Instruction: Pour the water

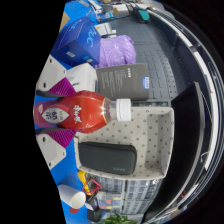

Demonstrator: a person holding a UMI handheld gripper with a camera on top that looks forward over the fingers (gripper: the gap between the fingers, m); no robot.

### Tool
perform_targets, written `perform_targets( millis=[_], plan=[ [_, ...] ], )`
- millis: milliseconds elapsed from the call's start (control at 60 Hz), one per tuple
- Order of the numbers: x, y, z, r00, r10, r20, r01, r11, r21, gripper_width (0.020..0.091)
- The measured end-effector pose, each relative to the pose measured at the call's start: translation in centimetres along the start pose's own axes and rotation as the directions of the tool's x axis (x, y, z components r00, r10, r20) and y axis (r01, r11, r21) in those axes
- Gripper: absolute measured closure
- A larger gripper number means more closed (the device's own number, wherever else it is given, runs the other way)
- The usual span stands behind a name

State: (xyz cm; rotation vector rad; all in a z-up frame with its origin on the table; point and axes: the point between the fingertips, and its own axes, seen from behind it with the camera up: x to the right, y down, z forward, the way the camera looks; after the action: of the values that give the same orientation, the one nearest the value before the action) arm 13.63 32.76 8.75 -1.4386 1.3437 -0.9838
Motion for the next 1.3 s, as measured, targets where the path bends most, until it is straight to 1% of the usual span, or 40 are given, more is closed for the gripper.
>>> perform_targets(
  millis=[33, 67, 83, 117, 150, 167, 250, 267, 350, 467, 550, 600, 683, 750, 833, 967, 1017, 1067, 1183, 1300],
  plan=[
    [0.0, -0.1, 0.1, 1.000, 0.016, 0.006, -0.016, 1.000, 0.013, 0.0700],
    [0.1, -0.3, 0.0, 1.000, 0.018, 0.005, -0.019, 0.999, 0.032, 0.0713],
    [0.1, -0.3, -0.1, 1.000, 0.019, 0.002, -0.019, 0.999, 0.038, 0.0743],
    [0.2, -0.4, -0.1, 1.000, 0.018, -0.002, -0.018, 0.999, 0.049, 0.0773],
    [0.1, -0.4, -0.1, 1.000, 0.009, -0.003, -0.009, 0.998, 0.055, 0.0775],
    [0.1, -0.4, 0.0, 1.000, 0.002, -0.005, -0.001, 0.998, 0.059, 0.0807],
    [0.2, -0.5, 0.0, 1.000, 0.002, -0.002, -0.002, 0.997, 0.071, 0.0807],
    [0.1, -0.5, 0.0, 1.000, 0.004, 0.000, -0.004, 0.997, 0.074, 0.0838],
    [0.1, -0.5, 0.0, 1.000, 0.008, 0.013, -0.009, 0.997, 0.080, 0.0838],
    [0.6, -0.5, 0.1, 0.997, 0.071, 0.021, -0.072, 0.995, 0.065, 0.0839],
    [1.5, -0.8, 0.5, 0.973, 0.227, 0.034, -0.228, 0.973, 0.044, 0.0838],
    [2.3, -0.9, 0.6, 0.937, 0.345, 0.048, -0.347, 0.937, 0.027, 0.0838],
    [3.8, -1.8, 0.5, 0.863, 0.503, 0.055, -0.505, 0.863, 0.021, 0.0839],
    [5.0, -2.5, 0.2, 0.778, 0.626, 0.053, -0.627, 0.779, 0.017, 0.0838],
    [7.2, -3.3, 0.0, 0.633, 0.772, 0.054, -0.774, 0.634, 0.015, 0.0838],
    [10.4, -4.6, -0.3, 0.382, 0.922, 0.061, -0.924, 0.382, 0.022, 0.0828],
    [11.5, -4.8, -0.5, 0.283, 0.957, 0.065, -0.959, 0.282, 0.015, 0.0828],
    [12.8, -5.2, -0.5, 0.200, 0.977, 0.069, -0.980, 0.198, 0.033, 0.0829],
    [14.6, -6.5, -0.8, -0.029, 0.993, 0.113, -0.999, -0.033, 0.035, 0.0830],
    [15.5, -7.0, -0.8, -0.229, 0.966, 0.120, -0.973, -0.232, 0.012, 0.0829]
  ],
)
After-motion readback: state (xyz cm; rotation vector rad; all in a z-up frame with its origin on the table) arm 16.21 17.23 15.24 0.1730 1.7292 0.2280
